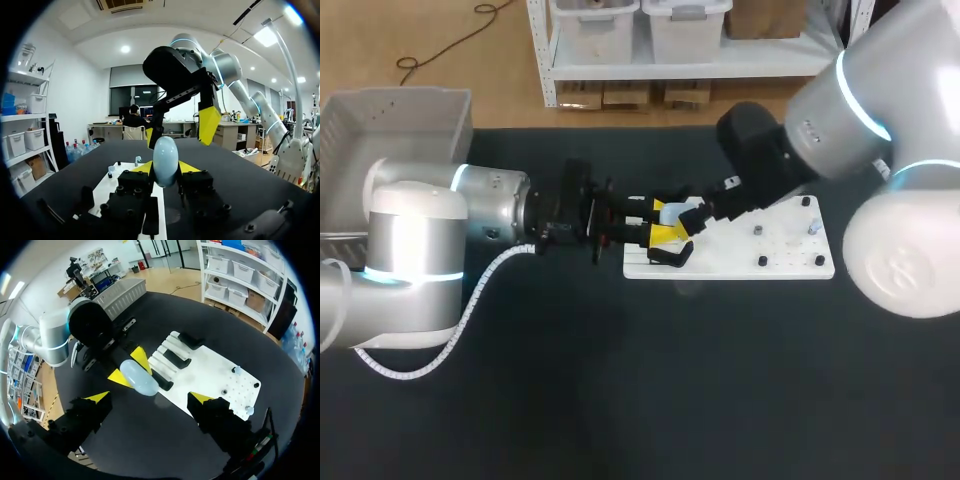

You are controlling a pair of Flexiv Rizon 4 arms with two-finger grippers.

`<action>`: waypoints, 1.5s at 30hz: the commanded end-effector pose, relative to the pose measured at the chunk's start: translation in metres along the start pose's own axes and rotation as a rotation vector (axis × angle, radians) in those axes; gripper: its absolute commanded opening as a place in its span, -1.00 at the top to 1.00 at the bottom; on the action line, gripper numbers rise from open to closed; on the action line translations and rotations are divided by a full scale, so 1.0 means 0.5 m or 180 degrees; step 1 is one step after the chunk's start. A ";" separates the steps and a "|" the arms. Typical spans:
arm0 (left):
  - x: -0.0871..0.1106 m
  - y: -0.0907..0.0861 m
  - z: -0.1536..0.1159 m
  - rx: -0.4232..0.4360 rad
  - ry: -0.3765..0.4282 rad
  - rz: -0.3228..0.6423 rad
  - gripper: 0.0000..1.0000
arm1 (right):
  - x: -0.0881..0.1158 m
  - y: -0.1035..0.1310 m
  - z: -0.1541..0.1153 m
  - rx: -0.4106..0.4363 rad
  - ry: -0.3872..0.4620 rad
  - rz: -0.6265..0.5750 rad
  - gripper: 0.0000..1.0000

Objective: Pick up each earbud case from the left stands, insert the matching earbuds, close the lid, and place the case in the box.

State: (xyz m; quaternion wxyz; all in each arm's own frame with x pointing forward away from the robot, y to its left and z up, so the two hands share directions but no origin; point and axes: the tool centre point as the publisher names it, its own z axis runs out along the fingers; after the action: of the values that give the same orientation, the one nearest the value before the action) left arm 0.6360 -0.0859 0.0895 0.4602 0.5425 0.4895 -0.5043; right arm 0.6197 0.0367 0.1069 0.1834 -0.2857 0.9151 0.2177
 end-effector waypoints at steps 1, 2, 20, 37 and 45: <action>0.001 -0.002 0.000 -0.0011 -0.0007 0.0007 1.00 | -0.005 -0.007 0.007 -0.0009 0.0027 0.0011 -1.00; 0.001 -0.002 0.000 -0.0011 -0.0007 0.0007 1.00 | -0.005 -0.008 0.007 -0.0008 0.0030 0.0017 -1.00; 0.001 -0.002 0.000 -0.0011 -0.0007 0.0007 1.00 | -0.004 -0.022 0.013 0.0037 0.0032 0.0089 -1.00; 0.001 -0.002 0.000 -0.0011 -0.0007 0.0007 1.00 | -0.021 -0.038 0.006 0.0080 -0.0036 0.0132 -1.00; 0.001 -0.002 0.000 -0.0011 -0.0007 0.0007 1.00 | -0.041 -0.053 -0.005 0.0141 -0.0135 0.0145 -1.00</action>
State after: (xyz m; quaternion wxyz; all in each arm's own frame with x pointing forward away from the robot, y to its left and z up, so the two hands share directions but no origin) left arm 0.6359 -0.0859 0.0895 0.4603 0.5424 0.4894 -0.5044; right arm 0.6515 0.0253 0.1090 0.1987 -0.2586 0.9211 0.2126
